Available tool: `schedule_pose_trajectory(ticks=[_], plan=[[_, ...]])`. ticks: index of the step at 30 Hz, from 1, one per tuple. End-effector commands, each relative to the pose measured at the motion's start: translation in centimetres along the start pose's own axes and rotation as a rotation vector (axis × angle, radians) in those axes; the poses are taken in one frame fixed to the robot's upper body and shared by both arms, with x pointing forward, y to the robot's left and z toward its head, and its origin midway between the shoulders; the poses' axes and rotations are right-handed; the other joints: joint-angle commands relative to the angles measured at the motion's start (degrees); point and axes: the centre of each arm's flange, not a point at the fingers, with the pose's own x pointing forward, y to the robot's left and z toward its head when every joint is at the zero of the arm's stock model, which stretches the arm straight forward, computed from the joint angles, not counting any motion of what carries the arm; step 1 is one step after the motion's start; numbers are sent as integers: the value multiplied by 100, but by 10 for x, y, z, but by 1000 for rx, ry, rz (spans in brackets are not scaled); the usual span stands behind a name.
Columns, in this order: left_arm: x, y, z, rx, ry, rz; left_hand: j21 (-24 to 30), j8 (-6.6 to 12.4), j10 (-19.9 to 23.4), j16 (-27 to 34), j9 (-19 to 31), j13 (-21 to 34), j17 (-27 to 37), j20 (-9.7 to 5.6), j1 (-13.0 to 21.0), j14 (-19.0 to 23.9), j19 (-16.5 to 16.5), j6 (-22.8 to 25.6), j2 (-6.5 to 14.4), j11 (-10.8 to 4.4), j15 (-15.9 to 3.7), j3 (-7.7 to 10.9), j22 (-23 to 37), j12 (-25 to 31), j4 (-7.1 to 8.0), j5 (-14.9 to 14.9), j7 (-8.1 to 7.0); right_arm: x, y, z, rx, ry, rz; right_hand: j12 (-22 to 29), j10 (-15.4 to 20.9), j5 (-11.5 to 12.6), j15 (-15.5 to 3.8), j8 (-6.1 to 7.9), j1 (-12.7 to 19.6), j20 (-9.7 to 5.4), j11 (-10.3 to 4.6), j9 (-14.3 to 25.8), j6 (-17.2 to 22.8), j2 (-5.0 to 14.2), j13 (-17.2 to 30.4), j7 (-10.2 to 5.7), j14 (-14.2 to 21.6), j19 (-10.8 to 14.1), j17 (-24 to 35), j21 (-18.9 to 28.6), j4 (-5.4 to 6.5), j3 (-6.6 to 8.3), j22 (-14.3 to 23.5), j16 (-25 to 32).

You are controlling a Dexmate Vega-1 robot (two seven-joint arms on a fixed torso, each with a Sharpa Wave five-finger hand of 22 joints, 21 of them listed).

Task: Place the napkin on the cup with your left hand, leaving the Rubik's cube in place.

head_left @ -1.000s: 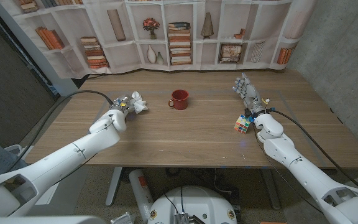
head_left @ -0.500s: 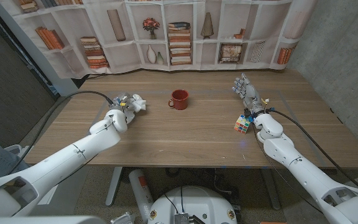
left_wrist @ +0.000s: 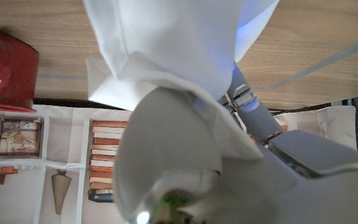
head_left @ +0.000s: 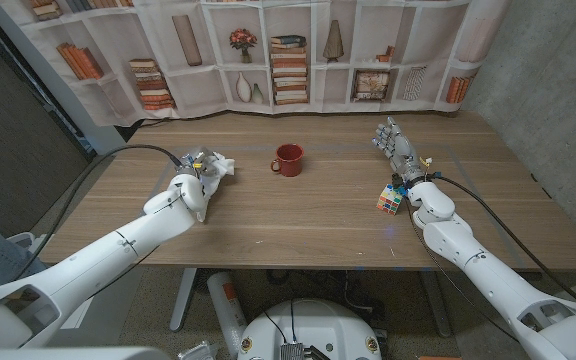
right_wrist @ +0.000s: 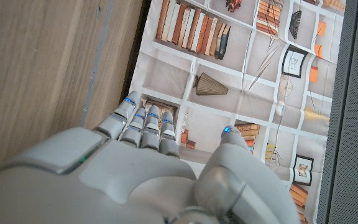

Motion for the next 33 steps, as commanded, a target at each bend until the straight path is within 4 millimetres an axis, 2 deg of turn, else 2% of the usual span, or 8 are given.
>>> schedule_pose_trajectory(ticks=[1,11,33], plan=[[0,8,3,-13,4,6,43,30,21,30,33,53,292,-39,46,412,26,16,49,-16,-733,10,14,38,47,20,-29,3,3,3,-5,-3,6,-18,57,-1,17,35,24,12,8,26,45,72,15,-20,40,41,29,-13,-46,16,19,-6],[0,17,13,-39,-22,7,102,86,100,34,30,137,348,-37,-18,484,28,132,29,-17,-727,17,11,54,72,11,36,3,3,2,-4,-6,4,-16,62,-5,15,33,26,12,17,27,51,76,15,-20,42,49,29,-29,-52,14,20,-6],[-7,32,27,-61,-50,30,203,105,134,8,39,270,423,-49,-88,546,37,131,8,2,-737,47,7,36,82,-4,48,4,1,8,-5,-21,-2,-11,79,-10,11,33,37,4,16,27,70,89,16,-8,69,80,29,-53,-66,15,21,3]])
